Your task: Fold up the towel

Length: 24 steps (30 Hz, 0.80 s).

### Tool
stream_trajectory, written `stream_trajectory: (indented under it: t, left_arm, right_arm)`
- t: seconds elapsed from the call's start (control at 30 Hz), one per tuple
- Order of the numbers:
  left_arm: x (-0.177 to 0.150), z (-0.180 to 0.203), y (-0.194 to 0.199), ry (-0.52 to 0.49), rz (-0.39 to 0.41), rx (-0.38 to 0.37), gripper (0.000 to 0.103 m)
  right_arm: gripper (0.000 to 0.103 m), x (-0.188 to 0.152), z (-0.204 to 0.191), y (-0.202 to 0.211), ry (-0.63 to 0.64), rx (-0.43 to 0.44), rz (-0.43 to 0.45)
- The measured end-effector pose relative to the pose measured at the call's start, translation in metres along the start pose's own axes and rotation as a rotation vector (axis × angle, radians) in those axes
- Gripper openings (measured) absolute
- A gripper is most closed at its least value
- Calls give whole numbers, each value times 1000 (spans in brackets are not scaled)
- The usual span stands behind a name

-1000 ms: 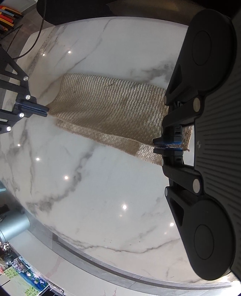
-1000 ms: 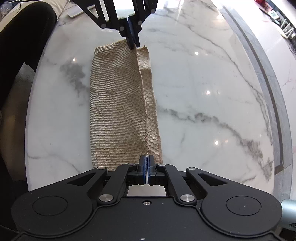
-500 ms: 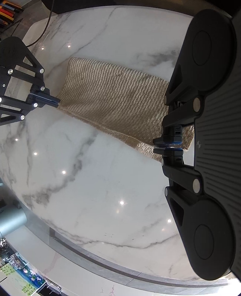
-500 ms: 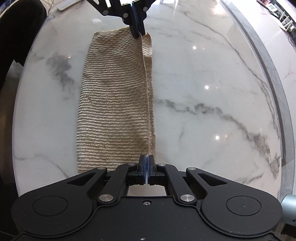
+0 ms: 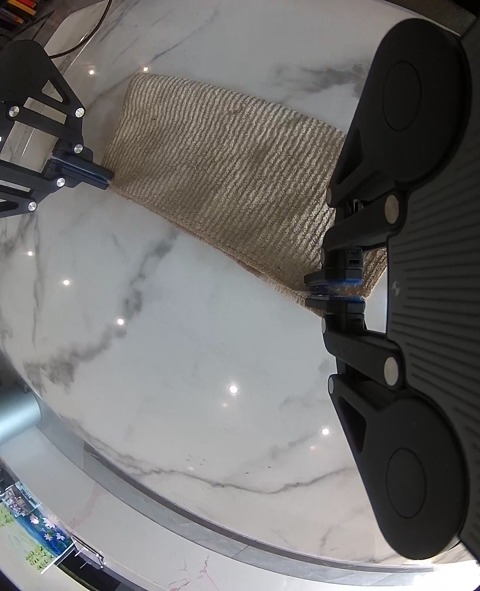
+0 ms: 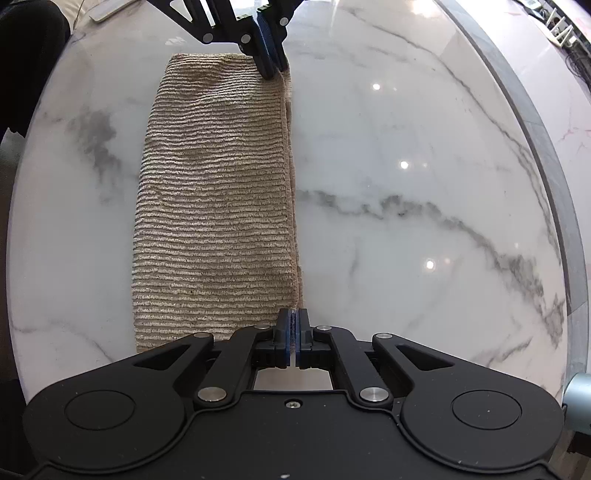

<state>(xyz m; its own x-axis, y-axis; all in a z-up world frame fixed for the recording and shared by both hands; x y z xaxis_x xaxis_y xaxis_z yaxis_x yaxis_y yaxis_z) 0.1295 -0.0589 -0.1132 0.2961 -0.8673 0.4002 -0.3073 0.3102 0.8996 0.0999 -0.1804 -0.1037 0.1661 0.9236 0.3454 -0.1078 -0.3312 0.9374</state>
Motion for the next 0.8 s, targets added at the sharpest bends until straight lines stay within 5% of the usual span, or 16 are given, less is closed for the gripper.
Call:
stream_trajectory:
  t: [0.17, 0.37, 0.53, 0.8]
  left_arm:
    - [-2, -8, 1, 5, 32, 86, 41]
    - [-6, -12, 6, 48, 48, 116, 41]
    - [-9, -13, 19, 124, 65, 117, 41]
    - [-15, -3, 48, 250, 109, 155, 41]
  right_arm:
    - [11, -2, 1, 2, -4, -30, 9]
    - [28, -6, 8, 7, -59, -84, 8]
    - [29, -12, 7, 18, -162, -89, 22]
    - [31, -19, 4, 43, -506, -130, 115]
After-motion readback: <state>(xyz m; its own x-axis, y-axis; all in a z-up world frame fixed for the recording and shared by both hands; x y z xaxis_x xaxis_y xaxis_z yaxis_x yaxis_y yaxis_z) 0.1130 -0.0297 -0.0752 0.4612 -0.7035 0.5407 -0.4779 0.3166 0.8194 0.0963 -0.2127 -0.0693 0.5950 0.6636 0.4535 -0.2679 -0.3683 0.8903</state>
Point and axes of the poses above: each gripper's, at about its wrist camera, not at the fingertips, and y roughly against the way its jaws point, z to its right, x to its top, the point moved 10 cm from there along -y, roughly the way its jaws point, and after that the axes turned 11 degrees about z, right-handed, at the moved point
